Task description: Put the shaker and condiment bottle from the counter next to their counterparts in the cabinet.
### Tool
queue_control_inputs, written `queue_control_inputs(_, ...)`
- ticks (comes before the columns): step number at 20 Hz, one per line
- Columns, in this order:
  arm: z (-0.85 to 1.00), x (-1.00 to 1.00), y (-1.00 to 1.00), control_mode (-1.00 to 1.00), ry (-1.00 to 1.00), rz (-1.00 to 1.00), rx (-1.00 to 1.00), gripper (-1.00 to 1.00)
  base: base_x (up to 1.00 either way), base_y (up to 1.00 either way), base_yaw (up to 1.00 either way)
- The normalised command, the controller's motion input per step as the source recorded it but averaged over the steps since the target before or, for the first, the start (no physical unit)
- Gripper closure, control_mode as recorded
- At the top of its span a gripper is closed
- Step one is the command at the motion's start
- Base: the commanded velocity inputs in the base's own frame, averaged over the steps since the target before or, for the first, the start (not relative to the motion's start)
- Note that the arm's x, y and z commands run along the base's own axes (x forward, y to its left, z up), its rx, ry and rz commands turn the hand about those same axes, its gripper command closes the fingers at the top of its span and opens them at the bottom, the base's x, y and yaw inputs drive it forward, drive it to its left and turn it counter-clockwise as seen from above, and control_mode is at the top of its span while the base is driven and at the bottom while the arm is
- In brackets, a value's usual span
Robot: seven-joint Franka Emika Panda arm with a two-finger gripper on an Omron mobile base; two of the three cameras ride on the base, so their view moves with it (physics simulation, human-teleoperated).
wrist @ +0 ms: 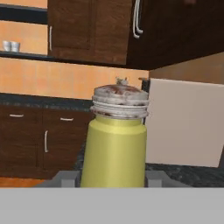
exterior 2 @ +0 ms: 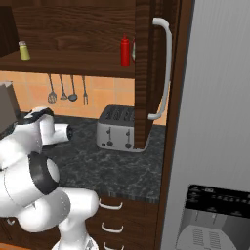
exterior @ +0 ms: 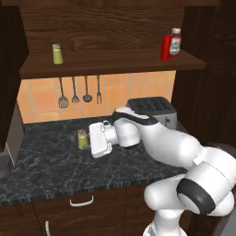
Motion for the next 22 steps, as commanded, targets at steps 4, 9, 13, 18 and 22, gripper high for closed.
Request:
queue_control_inputs(4, 1.00, 0.00, -0.21, -1.00, 0.00, -0.32, -0.08, 1.00, 0.00, 0.00, 0.00)
queue_control_inputs(9, 1.00, 0.01, 0.00, -1.00, 0.00, -0.32, -0.04, 1.00, 0.00, 0.00, 0.00)
queue_control_inputs(13, 1.00, 0.43, -0.03, -1.00, 0.02, -0.30, -0.08, 1.00, 0.00, 0.00, 0.00)
queue_control_inputs(18, 1.00, 0.74, -0.09, -1.00, 0.01, -0.30, -0.08, 1.00, 0.00, 0.00, 0.00)
queue_control_inputs(22, 1.00, 0.85, -0.20, -1.00, 0.03, -0.26, -0.03, 1.00, 0.00, 0.00, 0.00)
